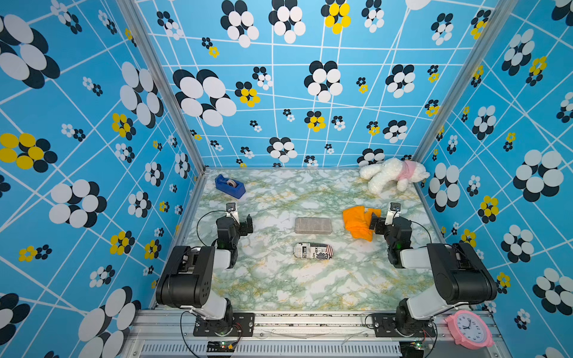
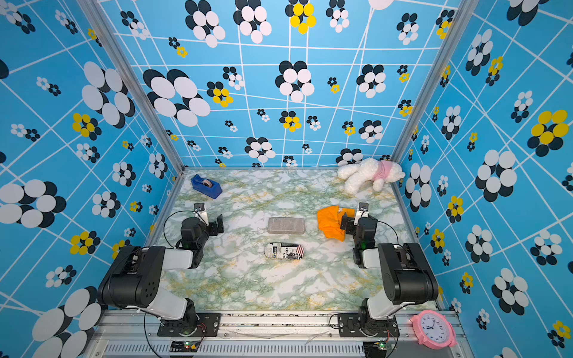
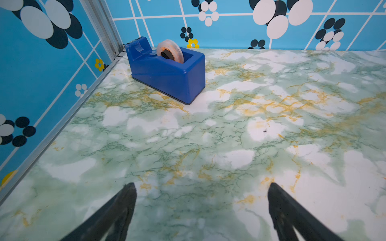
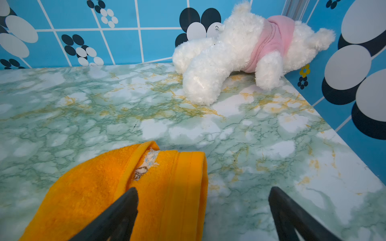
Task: Wipe the eyeglass case
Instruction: Pick up the eyeglass case from the center of the board.
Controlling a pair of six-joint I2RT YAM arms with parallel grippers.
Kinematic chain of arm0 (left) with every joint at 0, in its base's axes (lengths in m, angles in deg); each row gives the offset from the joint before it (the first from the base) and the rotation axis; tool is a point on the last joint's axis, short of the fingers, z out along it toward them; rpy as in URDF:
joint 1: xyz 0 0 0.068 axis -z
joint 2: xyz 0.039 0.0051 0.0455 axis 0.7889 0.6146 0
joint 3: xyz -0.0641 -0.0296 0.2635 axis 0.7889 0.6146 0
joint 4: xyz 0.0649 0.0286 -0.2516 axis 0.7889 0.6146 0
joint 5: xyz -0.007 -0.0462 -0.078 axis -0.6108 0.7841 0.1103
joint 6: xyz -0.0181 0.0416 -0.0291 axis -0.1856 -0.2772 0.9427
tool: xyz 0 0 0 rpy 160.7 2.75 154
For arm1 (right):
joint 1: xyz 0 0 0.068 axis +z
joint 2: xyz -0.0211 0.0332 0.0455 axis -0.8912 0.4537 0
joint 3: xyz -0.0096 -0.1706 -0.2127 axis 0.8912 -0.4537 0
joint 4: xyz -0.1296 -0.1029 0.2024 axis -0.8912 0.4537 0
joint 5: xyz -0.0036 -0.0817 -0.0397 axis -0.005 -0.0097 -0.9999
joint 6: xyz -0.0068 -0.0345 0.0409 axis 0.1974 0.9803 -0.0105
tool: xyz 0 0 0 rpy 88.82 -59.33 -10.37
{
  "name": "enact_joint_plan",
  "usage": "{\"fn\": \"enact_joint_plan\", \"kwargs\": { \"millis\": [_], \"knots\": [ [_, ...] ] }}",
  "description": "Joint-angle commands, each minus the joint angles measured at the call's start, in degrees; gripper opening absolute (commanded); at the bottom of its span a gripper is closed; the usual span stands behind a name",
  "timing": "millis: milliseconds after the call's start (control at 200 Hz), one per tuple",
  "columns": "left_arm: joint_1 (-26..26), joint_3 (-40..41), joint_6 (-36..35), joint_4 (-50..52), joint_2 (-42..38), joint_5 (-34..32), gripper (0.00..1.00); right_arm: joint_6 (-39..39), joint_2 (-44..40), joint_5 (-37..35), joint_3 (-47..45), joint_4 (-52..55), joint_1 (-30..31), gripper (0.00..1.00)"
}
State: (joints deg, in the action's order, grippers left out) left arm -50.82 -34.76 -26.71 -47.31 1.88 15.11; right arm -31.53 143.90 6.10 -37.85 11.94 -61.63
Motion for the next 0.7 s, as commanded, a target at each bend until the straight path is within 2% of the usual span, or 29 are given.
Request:
{"fn": "enact_joint_plan", "kwargs": {
  "millis": [0,695],
  "knots": [
    [0.33,-1.05,-0.34,0.18,-0.22,0.86,0.99,-0.19,-0.65,0.18,0.27,0.25,-0.25,1.00],
    [0.24,-1.09,-0.25,0.18,-0.22,0.94,0.99,-0.49,-0.65,0.44,0.28,0.29,-0.29,1.00]
  ]
}}
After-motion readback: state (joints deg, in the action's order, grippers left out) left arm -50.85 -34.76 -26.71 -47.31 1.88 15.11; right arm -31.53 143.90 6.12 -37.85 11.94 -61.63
